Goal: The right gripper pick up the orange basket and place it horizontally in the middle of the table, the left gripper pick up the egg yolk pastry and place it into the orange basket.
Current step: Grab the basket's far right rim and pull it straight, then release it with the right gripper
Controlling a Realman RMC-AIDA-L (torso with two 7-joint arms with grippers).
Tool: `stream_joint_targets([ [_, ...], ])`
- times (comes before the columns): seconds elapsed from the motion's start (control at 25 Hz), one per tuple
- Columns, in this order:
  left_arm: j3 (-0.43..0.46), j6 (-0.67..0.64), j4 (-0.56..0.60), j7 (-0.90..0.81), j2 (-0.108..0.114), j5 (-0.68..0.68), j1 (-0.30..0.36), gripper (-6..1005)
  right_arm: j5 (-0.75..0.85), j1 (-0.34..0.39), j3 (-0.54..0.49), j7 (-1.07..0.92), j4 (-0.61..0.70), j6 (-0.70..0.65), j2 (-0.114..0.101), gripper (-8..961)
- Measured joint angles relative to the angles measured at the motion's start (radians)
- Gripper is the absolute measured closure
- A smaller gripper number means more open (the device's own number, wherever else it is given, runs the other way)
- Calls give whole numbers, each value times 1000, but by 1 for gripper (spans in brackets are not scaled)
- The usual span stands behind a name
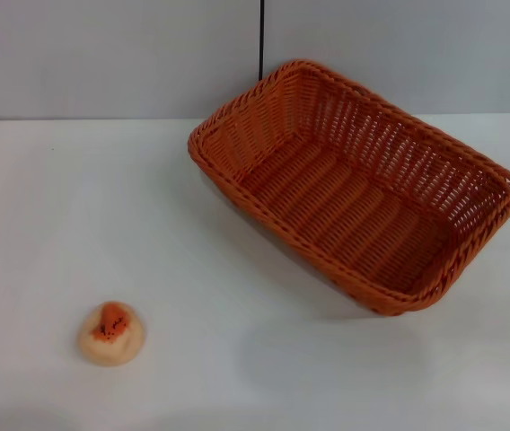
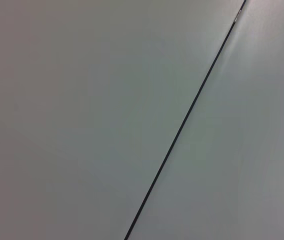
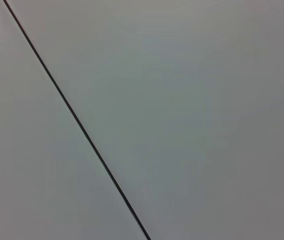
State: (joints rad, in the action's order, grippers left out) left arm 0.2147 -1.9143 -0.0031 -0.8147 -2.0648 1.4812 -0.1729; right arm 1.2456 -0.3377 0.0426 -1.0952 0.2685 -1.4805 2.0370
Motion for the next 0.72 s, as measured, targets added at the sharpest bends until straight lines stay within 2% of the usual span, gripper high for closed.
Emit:
stream_joint_targets([
  [0.04, 0, 0, 0, -1, 0, 2, 0, 475, 0, 0, 0, 0, 0, 0, 0, 563],
  [0.24, 0, 1, -4, -2, 1, 3, 6, 232, 1, 3, 6, 0, 0, 0, 0, 563],
  [0.52, -1, 2, -9, -21, 2, 4, 12, 165, 14, 14, 29, -35, 18, -6, -2, 564],
  [0.72, -7, 2, -9, -28, 3, 7, 15, 165, 25, 43, 187, -255, 161, -11, -18, 564],
])
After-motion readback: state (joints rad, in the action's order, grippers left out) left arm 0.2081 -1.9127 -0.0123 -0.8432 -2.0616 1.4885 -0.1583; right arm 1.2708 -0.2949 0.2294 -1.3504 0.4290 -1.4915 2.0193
